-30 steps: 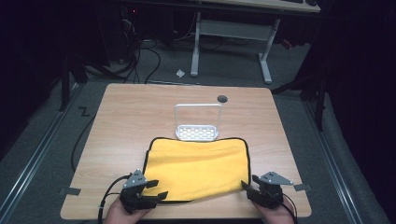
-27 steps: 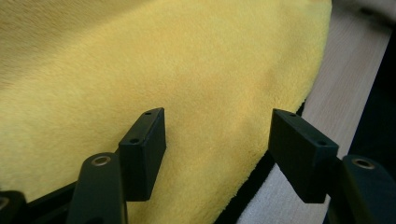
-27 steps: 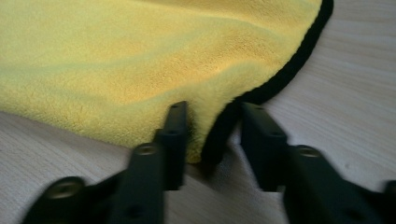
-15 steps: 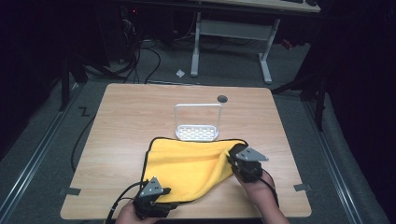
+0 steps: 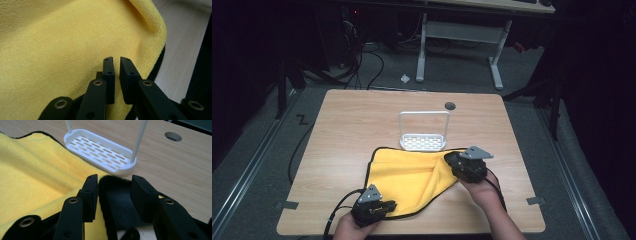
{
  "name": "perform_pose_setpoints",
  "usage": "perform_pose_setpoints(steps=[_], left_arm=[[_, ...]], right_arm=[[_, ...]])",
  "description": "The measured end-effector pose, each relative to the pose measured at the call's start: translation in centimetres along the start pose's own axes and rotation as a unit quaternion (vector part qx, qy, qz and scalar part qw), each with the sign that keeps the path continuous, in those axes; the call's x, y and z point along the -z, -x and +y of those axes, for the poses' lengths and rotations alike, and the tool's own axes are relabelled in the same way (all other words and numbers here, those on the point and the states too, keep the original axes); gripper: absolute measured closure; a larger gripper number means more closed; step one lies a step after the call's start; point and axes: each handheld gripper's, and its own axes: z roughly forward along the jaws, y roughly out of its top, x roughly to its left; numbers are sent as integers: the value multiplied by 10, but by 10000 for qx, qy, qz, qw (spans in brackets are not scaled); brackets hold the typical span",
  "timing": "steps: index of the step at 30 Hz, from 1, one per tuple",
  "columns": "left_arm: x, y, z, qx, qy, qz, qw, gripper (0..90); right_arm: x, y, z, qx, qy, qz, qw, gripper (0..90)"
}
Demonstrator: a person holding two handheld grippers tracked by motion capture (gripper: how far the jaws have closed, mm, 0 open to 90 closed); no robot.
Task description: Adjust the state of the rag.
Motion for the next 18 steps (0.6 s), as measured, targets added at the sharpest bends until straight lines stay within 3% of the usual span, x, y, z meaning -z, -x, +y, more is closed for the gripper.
perform_pose_setpoints(steps=[3,7,8,9,10,13,18], left_arm=[[0,0,0,11,6,-15,10000,800],[1,0,0,34,47,-6,10000,753],[1,0,-1,52,61,-8,10000,740],[2,0,-1,65,68,1,10000,727],[3,-1,-1,72,90,11,9999,716],[8,-3,-2,135,200,25,9997,695],[8,-10,1,185,198,102,9996,684]], right_arm=[[9,0,-20,-134,-64,76,9999,572],[-2,-5,-39,-164,-260,153,9994,573],[-5,-6,-40,-148,-327,169,9992,647],[-8,-8,-41,-14,-410,175,9990,778],[-7,-11,-42,171,-453,145,9987,819],[17,-14,-43,265,-379,69,9989,831],[82,-6,-66,-195,-99,-180,9996,799]])
